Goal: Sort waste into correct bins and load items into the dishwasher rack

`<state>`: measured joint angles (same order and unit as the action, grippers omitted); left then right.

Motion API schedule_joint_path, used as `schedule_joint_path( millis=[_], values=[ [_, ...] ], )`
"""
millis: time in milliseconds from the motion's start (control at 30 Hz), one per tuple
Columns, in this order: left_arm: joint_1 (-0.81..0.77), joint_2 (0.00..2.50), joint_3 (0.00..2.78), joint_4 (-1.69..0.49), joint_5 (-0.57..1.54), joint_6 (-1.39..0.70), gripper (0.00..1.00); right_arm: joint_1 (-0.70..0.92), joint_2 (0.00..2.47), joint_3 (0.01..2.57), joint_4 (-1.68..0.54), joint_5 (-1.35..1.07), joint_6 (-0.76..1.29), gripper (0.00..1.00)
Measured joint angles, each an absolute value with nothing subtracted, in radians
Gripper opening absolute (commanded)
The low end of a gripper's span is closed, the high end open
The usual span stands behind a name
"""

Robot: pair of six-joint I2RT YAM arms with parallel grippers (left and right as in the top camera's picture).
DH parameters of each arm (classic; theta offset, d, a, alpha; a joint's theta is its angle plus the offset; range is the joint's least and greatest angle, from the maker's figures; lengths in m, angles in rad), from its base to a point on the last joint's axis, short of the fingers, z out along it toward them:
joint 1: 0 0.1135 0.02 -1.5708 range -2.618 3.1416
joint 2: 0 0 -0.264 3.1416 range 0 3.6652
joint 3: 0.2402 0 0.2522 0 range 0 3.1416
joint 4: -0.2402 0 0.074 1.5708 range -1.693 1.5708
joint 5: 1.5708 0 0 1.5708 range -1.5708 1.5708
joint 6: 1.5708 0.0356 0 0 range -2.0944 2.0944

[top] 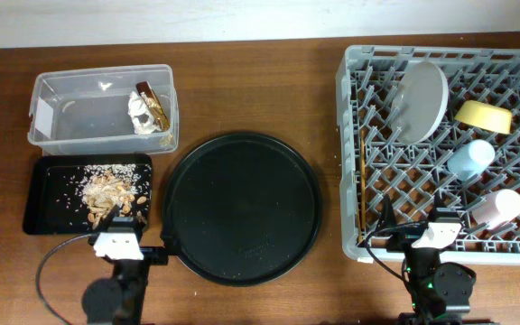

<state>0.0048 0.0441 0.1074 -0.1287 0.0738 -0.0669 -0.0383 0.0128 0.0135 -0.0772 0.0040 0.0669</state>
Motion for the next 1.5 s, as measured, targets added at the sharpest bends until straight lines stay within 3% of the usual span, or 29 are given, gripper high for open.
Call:
schedule_joint_path(
  millis=[100, 233, 1500],
  values=[
    [-0.003, 0.017, 0.026, 0.006, 0.074, -0.067, 0.99, -0.038, 0.012, 0.014, -0.077, 0.004, 0.067, 0.98],
    [-0.004, 0.015, 0.015, -0.078, 0.066, -0.051, 0.99, -0.038, 0.012, 0.014, -0.077, 0.004, 0.067, 0.98],
    [-0.004, 0.014, 0.015, -0.076, 0.066, -0.045, 0.99, -0.038, 0.012, 0.014, -0.077, 0.004, 0.067, 0.98]
  ],
)
